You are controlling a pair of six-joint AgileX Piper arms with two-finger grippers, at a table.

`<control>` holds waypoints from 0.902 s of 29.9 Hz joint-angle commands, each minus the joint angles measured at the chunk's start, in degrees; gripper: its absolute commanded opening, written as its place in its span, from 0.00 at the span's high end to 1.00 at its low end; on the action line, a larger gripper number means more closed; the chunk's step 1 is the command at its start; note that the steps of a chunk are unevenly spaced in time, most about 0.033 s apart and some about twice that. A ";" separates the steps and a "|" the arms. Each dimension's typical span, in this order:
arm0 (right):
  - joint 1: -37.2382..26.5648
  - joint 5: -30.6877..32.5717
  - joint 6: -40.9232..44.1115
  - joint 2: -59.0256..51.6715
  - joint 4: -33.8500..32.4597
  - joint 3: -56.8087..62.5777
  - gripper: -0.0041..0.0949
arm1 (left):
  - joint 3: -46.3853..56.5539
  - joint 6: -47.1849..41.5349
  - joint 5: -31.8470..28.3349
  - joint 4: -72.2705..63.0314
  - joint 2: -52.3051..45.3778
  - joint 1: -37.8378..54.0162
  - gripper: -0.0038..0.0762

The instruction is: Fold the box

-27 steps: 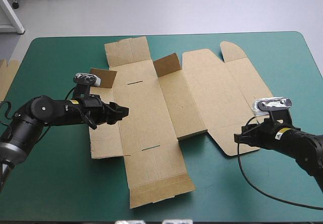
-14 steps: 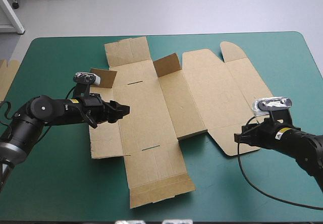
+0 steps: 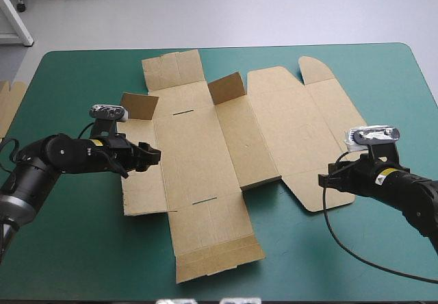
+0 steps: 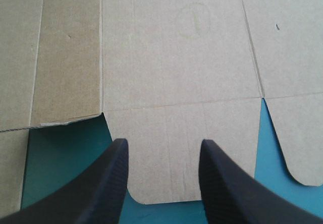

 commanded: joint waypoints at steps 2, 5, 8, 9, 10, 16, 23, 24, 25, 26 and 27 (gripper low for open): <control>-0.33 -2.52 0.75 -0.70 -3.18 -2.83 0.53 | 2.01 -1.29 0.54 -0.40 -3.11 6.27 0.42; -0.33 -2.16 2.56 -0.70 -6.58 -2.83 0.53 | 4.77 1.12 2.30 -1.61 -3.82 13.82 0.42; -0.33 -2.03 2.71 -0.70 -6.91 -2.83 0.53 | 6.44 5.45 3.78 -8.85 -3.82 19.43 0.42; -0.33 -2.03 2.71 -0.70 -6.59 -2.83 0.53 | 6.91 6.95 4.34 -11.47 -3.82 20.70 0.42; -0.33 -2.03 2.71 -0.70 -6.35 -2.83 0.53 | 7.37 7.80 5.12 -13.26 -3.82 21.67 0.42; -0.33 -0.84 2.40 -0.70 -6.25 -2.83 0.49 | 11.50 7.51 5.14 -13.39 -3.69 28.37 0.42; -0.33 -0.83 1.62 -0.70 -5.62 -2.83 0.48 | 16.49 13.56 5.22 -23.67 -1.33 30.30 0.42; -0.33 -0.71 1.62 -0.70 -5.49 -2.83 0.48 | 17.02 13.56 4.79 -23.51 -0.36 30.30 0.42; -0.33 -0.57 1.29 -0.70 -5.47 -2.83 0.48 | 17.65 13.56 4.21 -23.63 0.57 30.30 0.42; -0.33 -0.51 1.15 -0.70 -5.47 -2.83 0.48 | 18.26 13.73 3.79 -24.11 1.51 30.30 0.42; -0.33 -0.51 0.91 -0.70 -5.47 -2.83 0.48 | 18.70 14.82 3.80 -25.06 2.20 30.30 0.42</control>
